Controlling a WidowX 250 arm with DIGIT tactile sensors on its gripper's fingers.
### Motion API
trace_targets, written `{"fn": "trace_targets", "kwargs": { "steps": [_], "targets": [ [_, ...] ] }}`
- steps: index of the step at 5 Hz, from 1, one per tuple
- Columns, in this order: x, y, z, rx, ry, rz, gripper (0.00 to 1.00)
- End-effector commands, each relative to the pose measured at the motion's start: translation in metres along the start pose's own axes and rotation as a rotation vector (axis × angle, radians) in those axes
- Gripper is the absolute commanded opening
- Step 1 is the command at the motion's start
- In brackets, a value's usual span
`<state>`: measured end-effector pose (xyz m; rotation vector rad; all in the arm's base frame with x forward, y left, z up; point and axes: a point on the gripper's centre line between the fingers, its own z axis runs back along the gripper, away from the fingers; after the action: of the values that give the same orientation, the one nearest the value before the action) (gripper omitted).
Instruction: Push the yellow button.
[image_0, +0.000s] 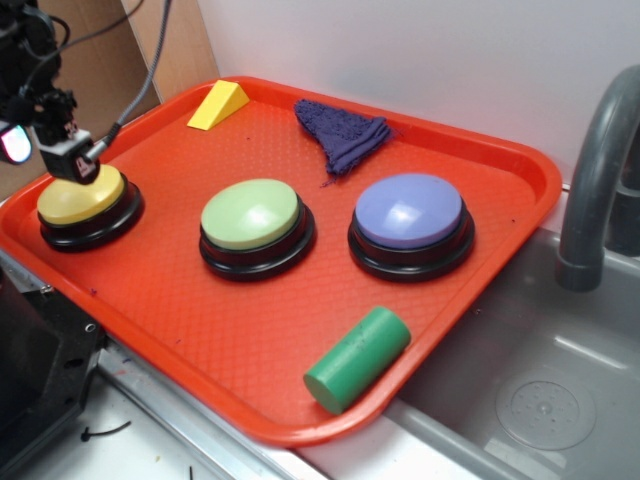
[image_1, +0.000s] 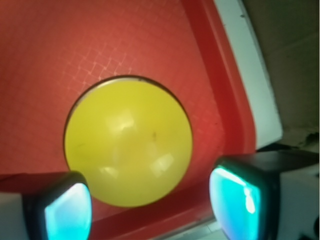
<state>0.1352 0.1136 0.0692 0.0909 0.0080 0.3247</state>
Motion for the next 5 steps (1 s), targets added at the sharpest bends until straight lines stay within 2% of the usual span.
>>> {"fn": "trace_targets", "kwargs": {
  "steps": [1,2,4,5],
  "targets": [
    [0.001,-0.008,-0.021,0.005,0.013,-0.029,1.00],
    [0.002,-0.011,-0.025,0.003,0.029,-0.041,1.00],
    [0.007,-0.009,0.028,0.034,-0.042,-0.050,1.00],
    [0.011,-0.006,0.045,0.027,-0.081,-0.060,1.00]
  ]
}}
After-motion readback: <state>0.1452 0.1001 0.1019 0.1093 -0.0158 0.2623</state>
